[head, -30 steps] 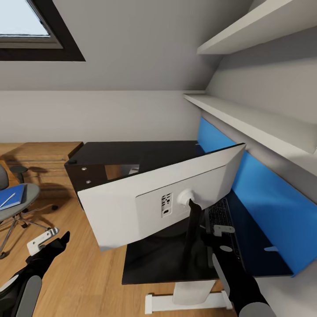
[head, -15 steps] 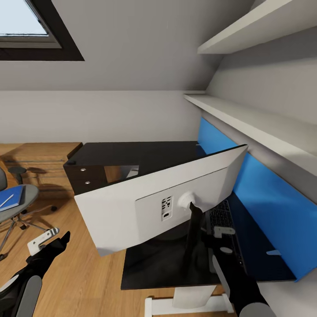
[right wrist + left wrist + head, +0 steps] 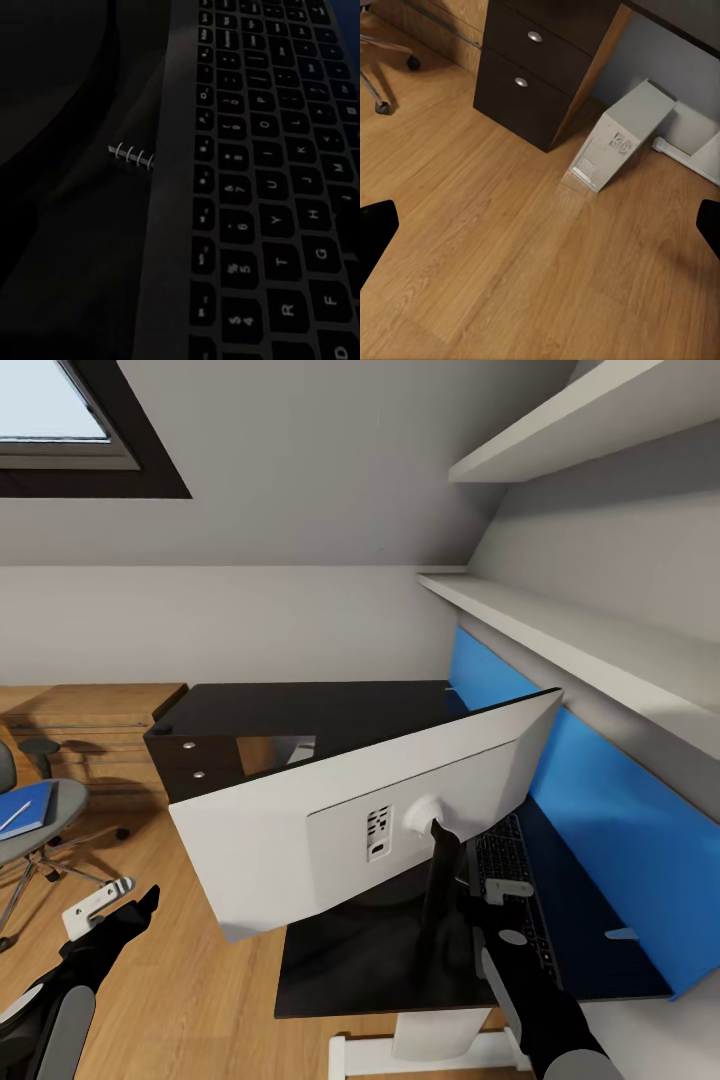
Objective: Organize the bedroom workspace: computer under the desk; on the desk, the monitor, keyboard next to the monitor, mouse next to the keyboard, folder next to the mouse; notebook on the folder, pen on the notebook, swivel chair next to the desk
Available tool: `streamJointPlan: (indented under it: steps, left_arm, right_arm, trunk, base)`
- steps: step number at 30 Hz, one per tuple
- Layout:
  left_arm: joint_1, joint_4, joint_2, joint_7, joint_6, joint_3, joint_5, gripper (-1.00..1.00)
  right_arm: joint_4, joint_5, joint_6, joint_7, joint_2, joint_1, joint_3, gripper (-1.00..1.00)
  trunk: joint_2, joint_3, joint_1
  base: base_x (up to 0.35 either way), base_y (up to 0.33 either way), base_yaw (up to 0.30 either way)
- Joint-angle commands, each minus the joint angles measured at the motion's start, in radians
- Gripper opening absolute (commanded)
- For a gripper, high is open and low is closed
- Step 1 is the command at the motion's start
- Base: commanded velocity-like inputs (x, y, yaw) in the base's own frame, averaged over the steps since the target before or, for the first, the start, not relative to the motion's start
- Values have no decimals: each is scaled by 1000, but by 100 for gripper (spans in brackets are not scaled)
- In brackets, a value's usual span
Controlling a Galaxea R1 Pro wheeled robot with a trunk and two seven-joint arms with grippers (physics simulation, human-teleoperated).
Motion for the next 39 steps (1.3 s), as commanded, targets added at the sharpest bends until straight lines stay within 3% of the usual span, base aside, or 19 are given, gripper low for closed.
streamJointPlan:
  steps: [1, 11, 21, 39]
  left_arm:
    - [-1, -2, 0, 8, 5, -1, 11, 100]
    - [-1, -2, 0, 9, 3, -10, 10, 100]
    - [-1, -2, 0, 10, 3, -16, 10, 100]
    - [-1, -2, 0, 11, 3, -16, 10, 100]
  right_arm:
    - [-2, 5, 7, -1, 1, 0, -2, 100]
    - [-1, 6, 8, -4, 1, 0, -2, 100]
    - [-1, 7, 12, -5, 2, 0, -1, 100]
    - [-1, 9, 11, -77, 4, 0, 6, 100]
  trunk:
    - [-1, -1, 0]
    - [-1, -1, 0]
    - [-71, -33, 39]
    - [-71, -33, 39]
  base:
    - [0, 0, 0]
    - [0, 0, 0]
    - [0, 0, 0]
    - [0, 0, 0]
